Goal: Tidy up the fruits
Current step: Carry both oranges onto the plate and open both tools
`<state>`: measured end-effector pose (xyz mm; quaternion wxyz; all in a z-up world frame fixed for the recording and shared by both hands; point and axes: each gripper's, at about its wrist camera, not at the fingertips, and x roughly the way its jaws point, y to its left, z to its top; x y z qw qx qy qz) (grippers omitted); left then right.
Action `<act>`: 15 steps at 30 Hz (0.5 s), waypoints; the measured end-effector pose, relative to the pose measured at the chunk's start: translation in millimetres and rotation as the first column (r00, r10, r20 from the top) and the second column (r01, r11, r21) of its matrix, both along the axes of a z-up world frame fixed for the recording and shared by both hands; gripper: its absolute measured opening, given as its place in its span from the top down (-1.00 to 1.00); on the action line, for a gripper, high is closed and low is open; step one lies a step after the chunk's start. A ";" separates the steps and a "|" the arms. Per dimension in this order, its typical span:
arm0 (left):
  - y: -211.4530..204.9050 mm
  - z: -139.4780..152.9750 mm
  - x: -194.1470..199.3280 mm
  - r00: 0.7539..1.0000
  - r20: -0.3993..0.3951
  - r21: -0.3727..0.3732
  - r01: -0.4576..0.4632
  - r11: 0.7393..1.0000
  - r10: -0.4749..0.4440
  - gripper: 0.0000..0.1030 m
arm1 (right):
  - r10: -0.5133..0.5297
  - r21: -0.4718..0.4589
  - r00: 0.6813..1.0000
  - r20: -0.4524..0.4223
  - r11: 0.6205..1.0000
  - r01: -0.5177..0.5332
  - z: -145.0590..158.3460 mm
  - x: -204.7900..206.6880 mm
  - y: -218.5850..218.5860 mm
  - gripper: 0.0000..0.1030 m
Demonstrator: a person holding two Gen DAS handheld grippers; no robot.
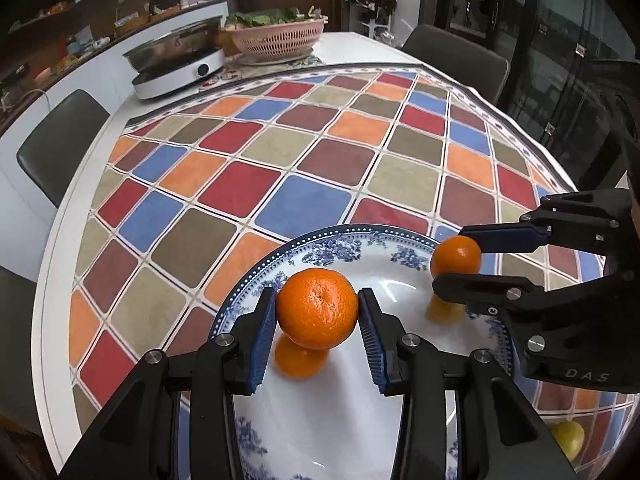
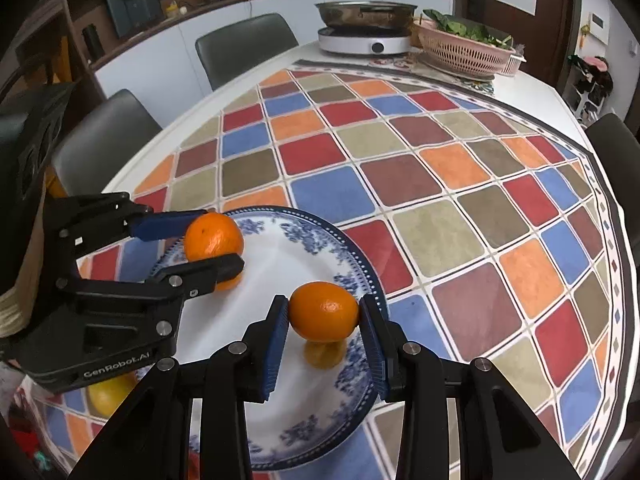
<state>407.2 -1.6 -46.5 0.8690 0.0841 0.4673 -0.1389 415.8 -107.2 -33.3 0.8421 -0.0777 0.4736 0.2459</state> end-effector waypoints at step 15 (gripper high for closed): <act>8.1 1.1 2.8 1.000 0.002 0.025 -0.027 0.999 0.027 -0.07 | 0.011 0.040 0.999 -0.039 0.999 -0.010 -15.4 10.2 3.7 0.23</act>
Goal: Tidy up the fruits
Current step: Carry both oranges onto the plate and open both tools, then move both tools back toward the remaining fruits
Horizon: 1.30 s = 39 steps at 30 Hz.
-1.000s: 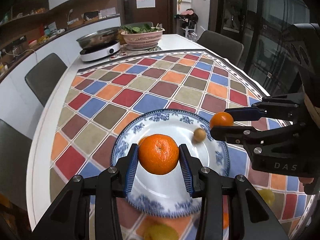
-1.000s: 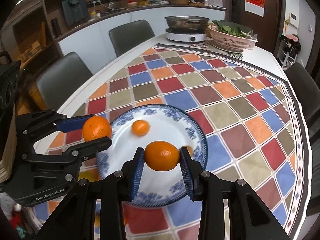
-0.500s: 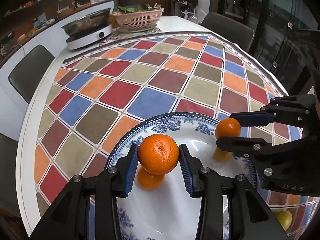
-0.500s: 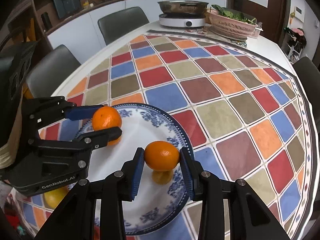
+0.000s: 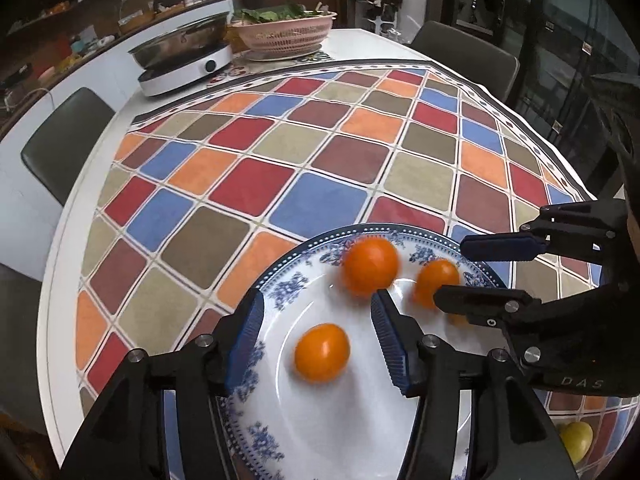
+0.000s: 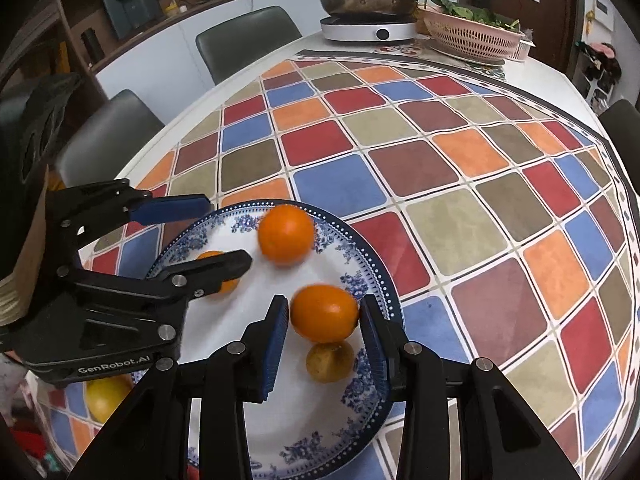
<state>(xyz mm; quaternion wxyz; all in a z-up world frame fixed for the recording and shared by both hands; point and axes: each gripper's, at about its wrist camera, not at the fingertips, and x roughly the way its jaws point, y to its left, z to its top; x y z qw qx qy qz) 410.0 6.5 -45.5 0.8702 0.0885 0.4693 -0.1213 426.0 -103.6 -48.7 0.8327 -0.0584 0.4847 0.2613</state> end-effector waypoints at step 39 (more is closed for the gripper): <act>2.7 111.6 -196.6 0.969 0.238 -0.048 -0.063 0.997 0.073 -0.18 | -0.128 -0.017 0.958 0.255 0.990 0.137 102.9 -170.7 -29.6 0.12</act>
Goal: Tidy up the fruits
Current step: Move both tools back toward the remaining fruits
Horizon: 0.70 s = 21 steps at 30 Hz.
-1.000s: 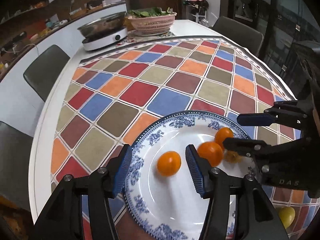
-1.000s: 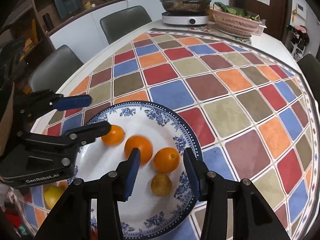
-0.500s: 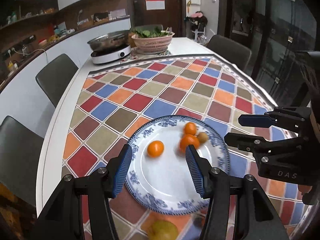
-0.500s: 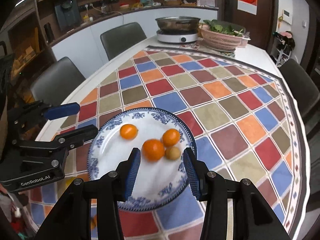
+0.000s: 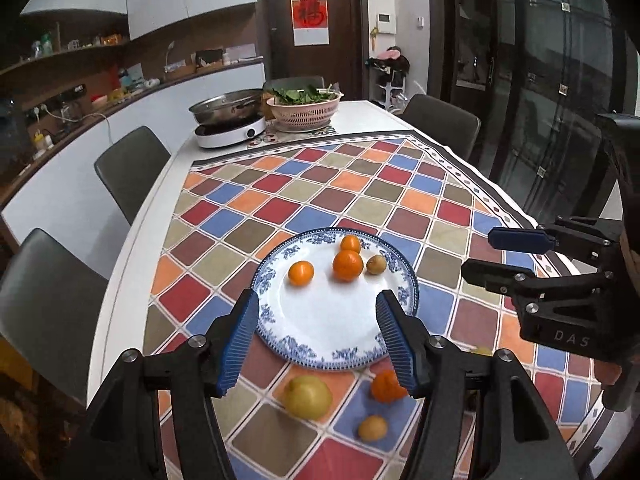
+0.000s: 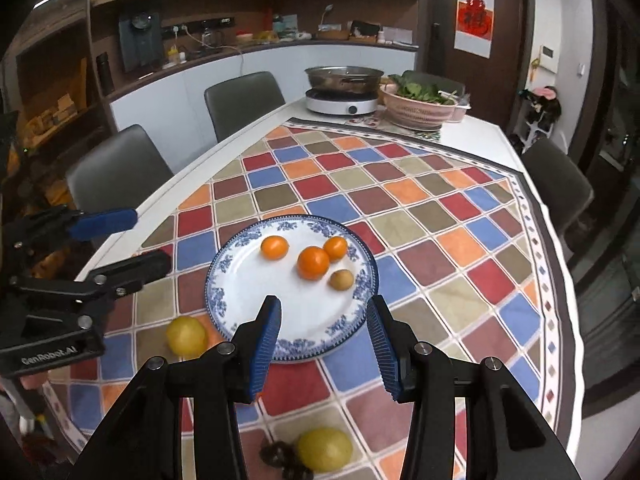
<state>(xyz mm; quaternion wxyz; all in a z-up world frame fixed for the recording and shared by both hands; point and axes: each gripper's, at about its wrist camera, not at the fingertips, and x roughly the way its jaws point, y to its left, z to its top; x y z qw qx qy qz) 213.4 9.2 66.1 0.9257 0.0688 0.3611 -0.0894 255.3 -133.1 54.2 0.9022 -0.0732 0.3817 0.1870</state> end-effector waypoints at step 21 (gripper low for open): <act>-9.2 -38.2 -79.5 0.997 -0.066 0.020 0.046 0.999 -0.045 -0.30 | -0.015 -0.013 0.995 -0.103 1.000 0.014 -31.3 -82.4 -8.2 0.12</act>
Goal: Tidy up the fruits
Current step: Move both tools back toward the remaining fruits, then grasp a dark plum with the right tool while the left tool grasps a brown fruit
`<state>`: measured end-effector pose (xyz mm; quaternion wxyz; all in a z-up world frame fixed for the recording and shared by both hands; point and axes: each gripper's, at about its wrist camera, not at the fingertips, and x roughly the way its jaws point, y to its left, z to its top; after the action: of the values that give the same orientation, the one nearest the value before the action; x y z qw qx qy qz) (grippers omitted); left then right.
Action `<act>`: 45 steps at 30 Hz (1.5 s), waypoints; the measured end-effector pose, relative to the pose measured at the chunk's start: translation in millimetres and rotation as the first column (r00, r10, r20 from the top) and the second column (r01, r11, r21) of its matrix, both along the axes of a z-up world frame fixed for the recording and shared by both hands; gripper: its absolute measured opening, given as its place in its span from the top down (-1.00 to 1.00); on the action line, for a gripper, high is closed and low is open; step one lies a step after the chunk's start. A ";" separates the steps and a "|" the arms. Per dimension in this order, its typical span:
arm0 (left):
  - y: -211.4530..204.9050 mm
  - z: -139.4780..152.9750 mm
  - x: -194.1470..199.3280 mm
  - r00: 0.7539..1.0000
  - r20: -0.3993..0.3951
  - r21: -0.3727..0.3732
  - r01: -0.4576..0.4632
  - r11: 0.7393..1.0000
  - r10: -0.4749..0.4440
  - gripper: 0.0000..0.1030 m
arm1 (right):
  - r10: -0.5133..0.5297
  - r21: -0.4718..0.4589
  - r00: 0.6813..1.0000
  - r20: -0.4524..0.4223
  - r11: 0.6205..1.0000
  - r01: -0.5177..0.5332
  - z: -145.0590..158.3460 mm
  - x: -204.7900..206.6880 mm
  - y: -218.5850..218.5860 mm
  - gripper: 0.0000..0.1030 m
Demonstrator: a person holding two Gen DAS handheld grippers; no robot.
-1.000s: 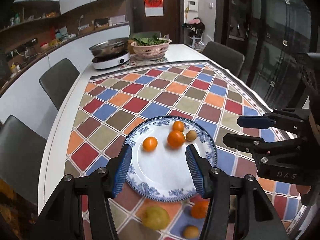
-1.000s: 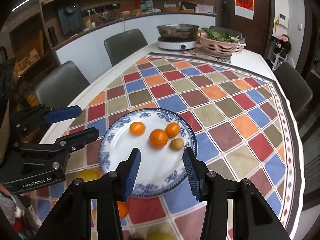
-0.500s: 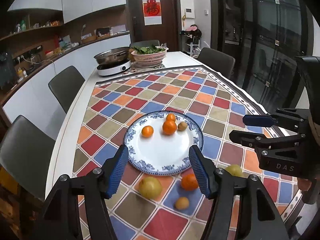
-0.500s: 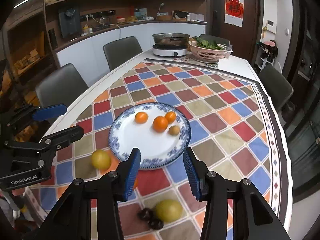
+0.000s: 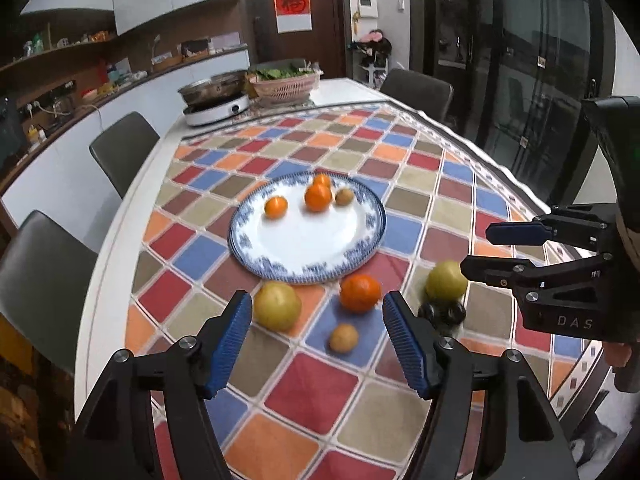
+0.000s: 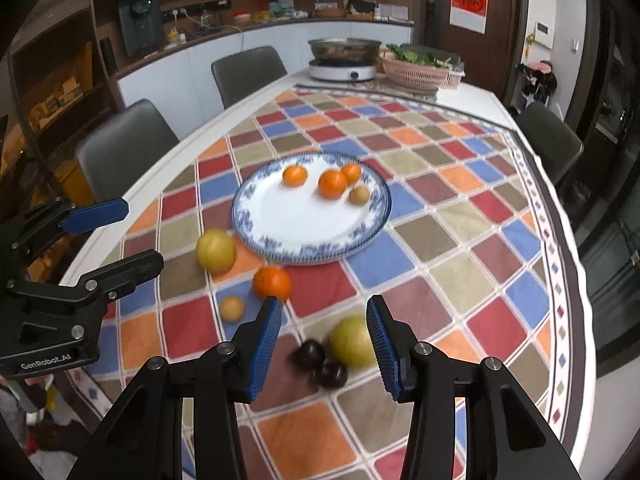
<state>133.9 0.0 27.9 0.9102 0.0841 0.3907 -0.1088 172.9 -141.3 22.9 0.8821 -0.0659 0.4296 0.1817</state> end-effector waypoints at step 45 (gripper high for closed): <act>-13.0 -106.2 45.9 0.967 -0.246 -0.040 0.059 0.997 -0.067 0.45 | 0.000 -0.047 0.968 -0.253 0.999 -0.012 -97.0 12.3 -1.7 0.43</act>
<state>179.7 -13.1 -78.2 0.8519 0.0676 0.4962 -0.1535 185.2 -143.0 -74.1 0.8178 -0.0648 0.5425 0.1811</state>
